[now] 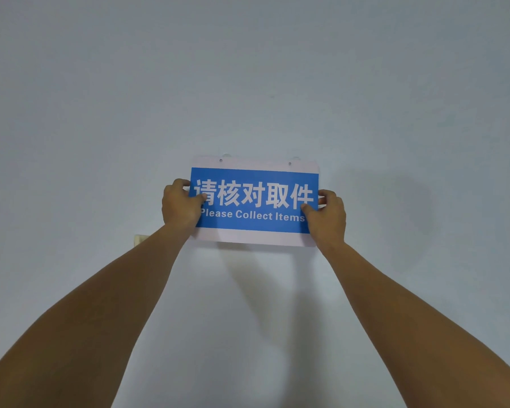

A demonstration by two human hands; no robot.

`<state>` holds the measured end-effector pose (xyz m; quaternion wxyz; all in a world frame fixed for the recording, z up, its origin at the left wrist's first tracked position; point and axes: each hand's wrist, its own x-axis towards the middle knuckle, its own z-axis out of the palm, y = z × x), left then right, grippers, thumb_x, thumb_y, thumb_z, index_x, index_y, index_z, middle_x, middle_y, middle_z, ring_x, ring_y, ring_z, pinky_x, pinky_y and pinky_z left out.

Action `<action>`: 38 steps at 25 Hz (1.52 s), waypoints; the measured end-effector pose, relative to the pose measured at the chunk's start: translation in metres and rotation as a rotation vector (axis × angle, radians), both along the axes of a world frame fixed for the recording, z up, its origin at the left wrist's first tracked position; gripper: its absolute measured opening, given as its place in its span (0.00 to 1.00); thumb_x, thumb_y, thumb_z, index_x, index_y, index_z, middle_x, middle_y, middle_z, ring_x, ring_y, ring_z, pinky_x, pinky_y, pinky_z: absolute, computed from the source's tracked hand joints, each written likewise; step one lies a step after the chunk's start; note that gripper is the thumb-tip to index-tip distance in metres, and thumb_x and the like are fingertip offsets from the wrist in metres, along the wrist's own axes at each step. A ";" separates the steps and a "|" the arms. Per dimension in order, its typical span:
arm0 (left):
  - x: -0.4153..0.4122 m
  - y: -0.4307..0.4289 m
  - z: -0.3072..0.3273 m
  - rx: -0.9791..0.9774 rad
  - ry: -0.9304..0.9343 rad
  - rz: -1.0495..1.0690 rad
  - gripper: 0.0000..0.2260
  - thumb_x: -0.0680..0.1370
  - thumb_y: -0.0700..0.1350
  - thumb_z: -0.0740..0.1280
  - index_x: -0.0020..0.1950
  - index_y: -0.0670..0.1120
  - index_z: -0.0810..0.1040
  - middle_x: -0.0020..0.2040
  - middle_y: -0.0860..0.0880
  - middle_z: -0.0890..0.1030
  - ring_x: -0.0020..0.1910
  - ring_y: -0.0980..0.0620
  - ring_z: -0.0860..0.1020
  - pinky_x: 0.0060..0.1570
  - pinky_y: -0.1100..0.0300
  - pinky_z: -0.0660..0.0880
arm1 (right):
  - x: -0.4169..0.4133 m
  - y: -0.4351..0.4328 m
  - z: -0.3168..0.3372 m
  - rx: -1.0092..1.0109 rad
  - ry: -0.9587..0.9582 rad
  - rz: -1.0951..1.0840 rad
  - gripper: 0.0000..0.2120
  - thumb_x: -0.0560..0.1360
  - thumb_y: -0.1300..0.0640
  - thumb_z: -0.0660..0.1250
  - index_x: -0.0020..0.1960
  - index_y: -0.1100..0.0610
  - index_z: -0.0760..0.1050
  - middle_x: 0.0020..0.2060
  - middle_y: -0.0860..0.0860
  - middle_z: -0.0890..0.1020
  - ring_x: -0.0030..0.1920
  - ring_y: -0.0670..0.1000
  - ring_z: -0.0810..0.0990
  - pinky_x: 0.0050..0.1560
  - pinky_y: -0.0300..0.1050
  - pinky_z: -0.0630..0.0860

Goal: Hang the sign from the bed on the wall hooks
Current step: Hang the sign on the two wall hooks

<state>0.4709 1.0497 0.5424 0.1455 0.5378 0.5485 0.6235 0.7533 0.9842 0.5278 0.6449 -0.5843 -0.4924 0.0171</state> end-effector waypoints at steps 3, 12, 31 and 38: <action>0.002 0.003 -0.002 -0.005 -0.002 -0.014 0.20 0.77 0.47 0.73 0.67 0.46 0.73 0.63 0.43 0.77 0.58 0.43 0.80 0.55 0.49 0.78 | 0.001 0.001 0.000 0.003 0.001 -0.017 0.22 0.76 0.55 0.72 0.66 0.56 0.70 0.60 0.54 0.76 0.52 0.48 0.75 0.53 0.46 0.75; 0.008 0.012 -0.004 -0.025 0.016 -0.044 0.20 0.77 0.47 0.73 0.67 0.45 0.73 0.65 0.43 0.77 0.60 0.42 0.80 0.55 0.51 0.77 | 0.006 0.005 -0.009 0.002 0.020 -0.019 0.21 0.76 0.56 0.72 0.66 0.57 0.70 0.60 0.54 0.76 0.53 0.49 0.77 0.50 0.43 0.73; 0.028 0.028 -0.024 -0.030 -0.097 -0.060 0.19 0.75 0.47 0.75 0.62 0.46 0.74 0.61 0.44 0.80 0.57 0.43 0.81 0.56 0.46 0.80 | 0.027 0.015 0.005 0.048 -0.021 -0.008 0.18 0.75 0.57 0.71 0.63 0.55 0.73 0.56 0.49 0.75 0.50 0.47 0.77 0.40 0.31 0.68; 0.029 0.028 -0.025 -0.001 -0.054 -0.022 0.18 0.75 0.48 0.75 0.61 0.47 0.74 0.59 0.44 0.80 0.54 0.44 0.81 0.55 0.47 0.79 | 0.030 0.031 -0.008 0.032 0.010 0.020 0.18 0.76 0.57 0.71 0.64 0.55 0.72 0.57 0.51 0.77 0.51 0.47 0.77 0.45 0.37 0.71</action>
